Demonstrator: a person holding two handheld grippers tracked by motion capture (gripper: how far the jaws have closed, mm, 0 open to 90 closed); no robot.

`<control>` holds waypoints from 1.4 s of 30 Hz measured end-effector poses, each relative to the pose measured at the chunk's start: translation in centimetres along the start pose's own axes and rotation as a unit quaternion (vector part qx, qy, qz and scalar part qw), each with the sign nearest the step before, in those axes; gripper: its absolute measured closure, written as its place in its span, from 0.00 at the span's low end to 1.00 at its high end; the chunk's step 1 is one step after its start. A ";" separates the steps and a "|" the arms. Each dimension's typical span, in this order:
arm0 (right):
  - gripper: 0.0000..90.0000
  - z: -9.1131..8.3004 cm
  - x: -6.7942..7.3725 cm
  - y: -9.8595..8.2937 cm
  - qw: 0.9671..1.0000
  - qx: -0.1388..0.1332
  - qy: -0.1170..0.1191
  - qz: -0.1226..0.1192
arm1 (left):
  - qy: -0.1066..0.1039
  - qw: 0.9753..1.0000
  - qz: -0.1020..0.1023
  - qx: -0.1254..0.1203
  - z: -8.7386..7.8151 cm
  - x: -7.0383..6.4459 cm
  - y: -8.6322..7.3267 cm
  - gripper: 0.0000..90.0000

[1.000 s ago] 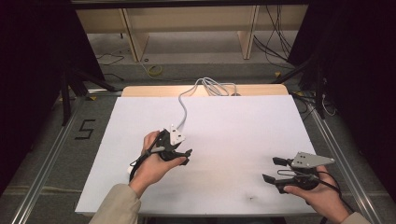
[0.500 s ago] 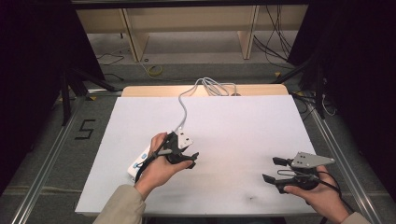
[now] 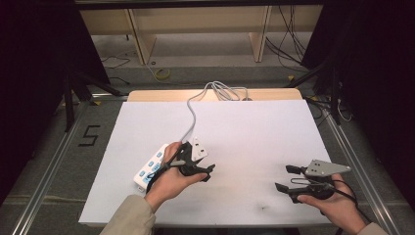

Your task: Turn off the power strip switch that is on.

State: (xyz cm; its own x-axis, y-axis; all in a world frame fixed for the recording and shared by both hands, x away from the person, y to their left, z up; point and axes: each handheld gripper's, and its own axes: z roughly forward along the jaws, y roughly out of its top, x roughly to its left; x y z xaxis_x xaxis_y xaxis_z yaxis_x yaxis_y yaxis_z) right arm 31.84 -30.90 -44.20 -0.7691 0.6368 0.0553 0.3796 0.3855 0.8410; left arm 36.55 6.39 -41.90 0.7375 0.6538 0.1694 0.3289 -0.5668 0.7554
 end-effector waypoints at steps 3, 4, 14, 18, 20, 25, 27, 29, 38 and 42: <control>0.28 0.0 0.0 0.0 1.000 -0.001 0.000 0.001 | -0.020 1.000 -0.009 -0.015 -0.2 -0.2 -0.1 0.24; 0.28 0.0 0.0 0.0 1.000 -0.001 0.000 0.002 | -0.023 1.000 -0.009 -0.019 -0.2 -0.2 -0.2 0.24; 0.27 0.0 -0.1 -0.1 1.000 0.001 -0.003 0.002 | -0.053 0.998 0.002 -0.033 -0.7 -0.7 -2.4 0.22; 0.27 0.1 -0.1 -0.1 1.000 0.002 -0.003 0.002 | -0.052 0.998 0.003 -0.030 -1.2 -0.7 -3.2 0.22; 0.27 0.1 -0.2 -0.1 1.000 0.002 -0.002 0.003 | -0.049 0.998 0.002 -0.028 -1.4 -0.6 -3.7 0.22; 0.27 0.1 -0.2 -0.1 1.000 0.002 -0.002 0.004 | -0.044 0.999 -0.004 -0.024 -2.2 -0.2 -4.9 0.22; 0.27 0.1 -0.2 -0.1 1.000 0.000 -0.002 0.005 | -0.040 0.999 -0.008 -0.024 -2.5 0.0 -5.3 0.22; 0.27 0.1 -0.2 -0.1 1.000 0.000 -0.002 0.004 | -0.037 0.999 -0.010 -0.021 -2.9 0.2 -5.8 0.22; 0.27 0.1 -0.1 -0.1 1.000 0.003 -0.002 0.000 | -0.009 0.999 -0.030 -0.014 -4.4 1.1 -7.8 0.17; 0.27 0.1 -0.1 -0.1 1.000 0.003 -0.001 -0.001 | 0.004 0.999 -0.040 -0.013 -4.9 1.5 -8.3 0.17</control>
State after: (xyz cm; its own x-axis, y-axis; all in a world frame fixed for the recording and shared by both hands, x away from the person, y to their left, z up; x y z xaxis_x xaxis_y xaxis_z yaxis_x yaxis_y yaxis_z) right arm 31.94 -30.96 -44.31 -0.7689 0.6372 0.0520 0.3803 0.3905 0.8384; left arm 32.02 14.53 -44.82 0.7052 0.7001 0.1121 0.3712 -0.4994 0.7828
